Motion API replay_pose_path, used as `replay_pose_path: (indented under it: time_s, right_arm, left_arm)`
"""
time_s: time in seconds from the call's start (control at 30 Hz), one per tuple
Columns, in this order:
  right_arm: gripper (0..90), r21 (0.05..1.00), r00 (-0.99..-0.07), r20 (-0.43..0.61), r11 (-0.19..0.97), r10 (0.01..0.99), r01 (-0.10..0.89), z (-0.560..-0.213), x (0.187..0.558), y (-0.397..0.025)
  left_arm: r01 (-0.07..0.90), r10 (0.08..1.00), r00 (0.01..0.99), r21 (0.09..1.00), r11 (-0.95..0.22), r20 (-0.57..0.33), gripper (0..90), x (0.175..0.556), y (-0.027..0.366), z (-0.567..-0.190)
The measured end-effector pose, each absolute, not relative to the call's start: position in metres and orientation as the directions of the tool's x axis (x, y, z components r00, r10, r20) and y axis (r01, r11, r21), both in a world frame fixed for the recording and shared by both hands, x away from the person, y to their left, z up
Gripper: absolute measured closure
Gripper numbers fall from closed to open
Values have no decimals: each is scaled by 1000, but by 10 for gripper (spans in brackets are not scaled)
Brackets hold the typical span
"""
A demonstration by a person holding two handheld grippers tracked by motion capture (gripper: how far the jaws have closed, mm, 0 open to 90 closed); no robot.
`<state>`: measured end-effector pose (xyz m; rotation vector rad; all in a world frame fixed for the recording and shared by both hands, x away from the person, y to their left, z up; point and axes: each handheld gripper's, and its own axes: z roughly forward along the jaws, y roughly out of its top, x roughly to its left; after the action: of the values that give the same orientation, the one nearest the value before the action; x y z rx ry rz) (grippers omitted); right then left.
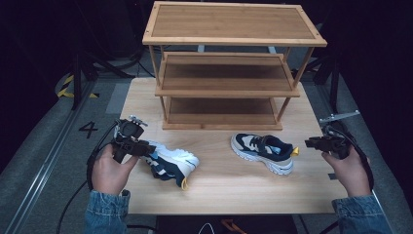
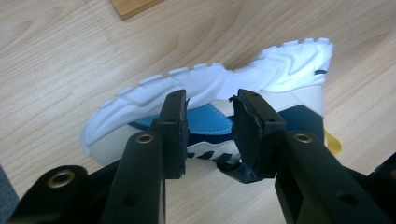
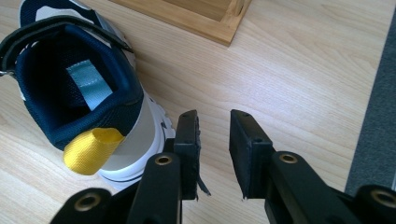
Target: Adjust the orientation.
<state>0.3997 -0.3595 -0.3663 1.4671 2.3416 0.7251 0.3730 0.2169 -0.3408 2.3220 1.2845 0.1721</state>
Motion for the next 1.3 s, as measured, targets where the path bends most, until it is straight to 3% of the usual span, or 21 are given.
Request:
replay_pose_path:
  time_s: [0.3,0.53,0.8,0.97,1.3]
  right_arm:
    - [719,560,-449,10,367,894,743,-364,397,-355]
    - [723,558,-451,10,369,893,743,-365,395,-354]
    - [717,560,-447,13,363,895,745,-365,392,-355]
    - [718,553,-449,9,369,894,747,-366,390,-353]
    - [718,553,-447,2,371,895,746,-366,384,-354]
  left_arm:
    - [772,815,555,467,-431,-166,693,374,210,-342]
    - [730,773,619,466,-501,-138,802,372,187,-339]
    - [726,759,638,430,-538,-127,829,376,168,-346]
    - [709,747,656,426,-562,-107,896,379,160,-348]
    - [698,723,681,406,-591,-118,897,389,135,-362]
